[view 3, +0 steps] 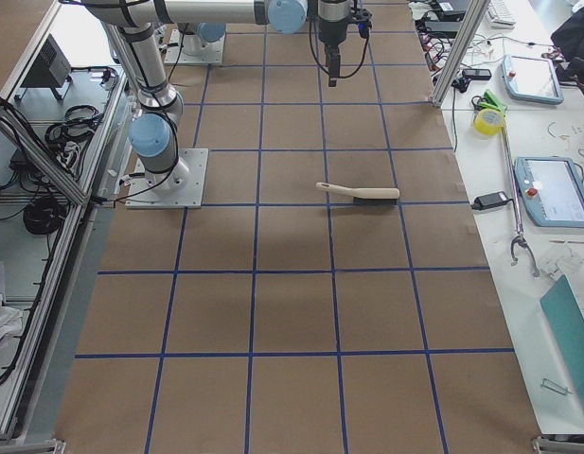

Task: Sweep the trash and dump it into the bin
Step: 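Tilt the dustpan into the bin with the left gripper while the right releases the brush, then hold the dustpan tipped over the bin with the left gripper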

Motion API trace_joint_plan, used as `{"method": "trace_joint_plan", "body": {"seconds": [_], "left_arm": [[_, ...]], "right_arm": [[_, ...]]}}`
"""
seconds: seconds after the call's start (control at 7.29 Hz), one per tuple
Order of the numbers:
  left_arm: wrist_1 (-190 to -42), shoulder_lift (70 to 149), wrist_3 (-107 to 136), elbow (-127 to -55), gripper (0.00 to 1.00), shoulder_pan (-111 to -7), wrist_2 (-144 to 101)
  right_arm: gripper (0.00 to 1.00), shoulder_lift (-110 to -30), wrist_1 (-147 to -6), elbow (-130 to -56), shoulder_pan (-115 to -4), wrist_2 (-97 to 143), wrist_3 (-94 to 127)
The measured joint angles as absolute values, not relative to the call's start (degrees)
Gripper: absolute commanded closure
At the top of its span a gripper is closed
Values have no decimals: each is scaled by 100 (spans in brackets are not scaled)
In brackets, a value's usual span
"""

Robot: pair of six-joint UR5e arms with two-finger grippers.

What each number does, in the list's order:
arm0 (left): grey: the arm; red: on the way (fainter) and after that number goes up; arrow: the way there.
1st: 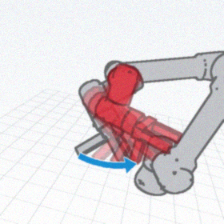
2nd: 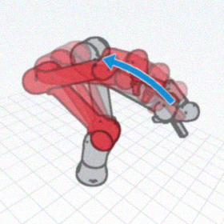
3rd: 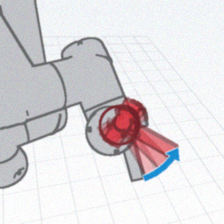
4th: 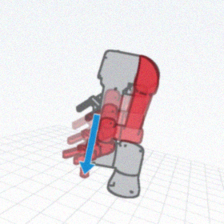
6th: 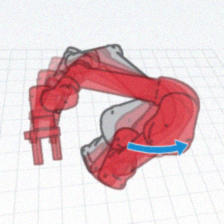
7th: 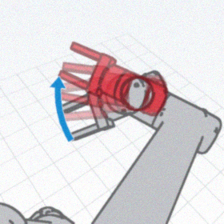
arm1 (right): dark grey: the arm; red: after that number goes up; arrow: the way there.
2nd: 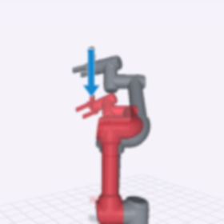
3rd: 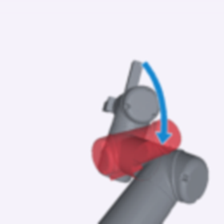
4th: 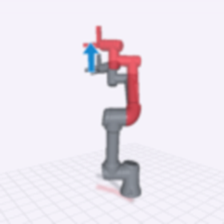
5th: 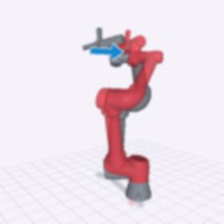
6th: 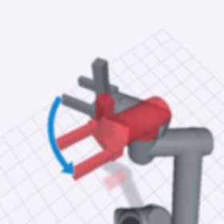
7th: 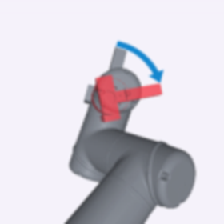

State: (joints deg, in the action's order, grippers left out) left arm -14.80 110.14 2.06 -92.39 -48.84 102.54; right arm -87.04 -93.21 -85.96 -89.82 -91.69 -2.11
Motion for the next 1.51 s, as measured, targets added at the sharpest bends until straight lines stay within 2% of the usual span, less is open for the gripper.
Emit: {"method": "trace_joint_plan", "body": {"seconds": [1.51], "left_arm": [[1672,11026,-1472,-9924,100,-5464,10322]], "right_arm": [[0,-8733,-9821,-8852,-9211,-8729,70]]}}
